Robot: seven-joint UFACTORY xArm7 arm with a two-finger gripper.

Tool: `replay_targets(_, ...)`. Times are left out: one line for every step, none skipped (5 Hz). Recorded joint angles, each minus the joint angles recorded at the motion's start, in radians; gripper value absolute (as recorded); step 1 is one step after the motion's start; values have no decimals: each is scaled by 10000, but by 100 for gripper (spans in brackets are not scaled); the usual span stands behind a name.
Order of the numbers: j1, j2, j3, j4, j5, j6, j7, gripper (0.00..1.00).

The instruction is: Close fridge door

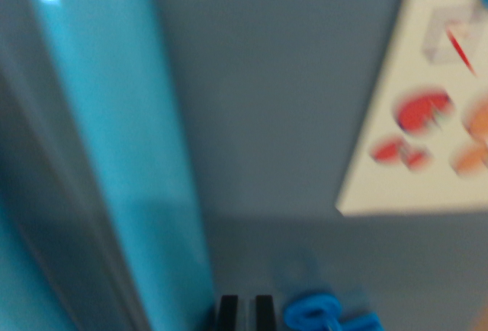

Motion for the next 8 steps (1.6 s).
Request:
replay_targets(0, 0, 0, 0, 0, 0, 0, 100)
replay_targets(0, 372, 162, 421, 0, 0, 0, 100)
replay_targets(0, 372, 162, 421, 0, 0, 0, 100)
replay_targets(0, 512, 194, 582, 0, 0, 0, 100)
replay_targets(0, 512, 194, 582, 0, 0, 0, 100)
replay_targets(0, 512, 194, 582, 0, 0, 0, 100)
replay_targets(0, 512, 194, 582, 0, 0, 0, 100)
replay_targets(0, 512, 194, 582, 0, 1, 0, 100)
